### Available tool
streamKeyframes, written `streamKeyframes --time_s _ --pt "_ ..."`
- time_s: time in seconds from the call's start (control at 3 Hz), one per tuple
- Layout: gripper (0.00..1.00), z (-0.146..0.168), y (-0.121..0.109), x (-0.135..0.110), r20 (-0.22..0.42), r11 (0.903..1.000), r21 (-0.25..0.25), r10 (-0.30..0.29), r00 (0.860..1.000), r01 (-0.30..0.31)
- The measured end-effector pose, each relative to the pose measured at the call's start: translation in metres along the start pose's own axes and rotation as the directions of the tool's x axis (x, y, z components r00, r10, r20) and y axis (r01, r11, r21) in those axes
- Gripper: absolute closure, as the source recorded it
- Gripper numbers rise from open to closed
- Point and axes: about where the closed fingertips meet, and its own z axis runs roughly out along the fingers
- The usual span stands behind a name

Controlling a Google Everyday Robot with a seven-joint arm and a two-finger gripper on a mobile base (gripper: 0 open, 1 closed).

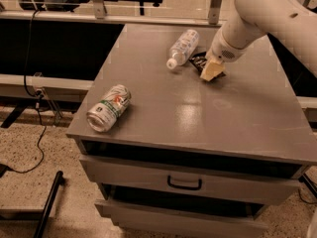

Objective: Move rxbar chocolate near blue plastic bottle

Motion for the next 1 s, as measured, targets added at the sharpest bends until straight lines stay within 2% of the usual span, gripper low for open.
streamKeyframes --time_s 0.33,1.0 --pt "0.76 0.0060 0.0019 -0.0093 0.015 0.9980 -0.021 -0.059 0.998 0.059" --pt "0.29 0.0101 0.0039 -0.0094 0.013 0.9977 -0.028 -0.062 0.998 0.062"
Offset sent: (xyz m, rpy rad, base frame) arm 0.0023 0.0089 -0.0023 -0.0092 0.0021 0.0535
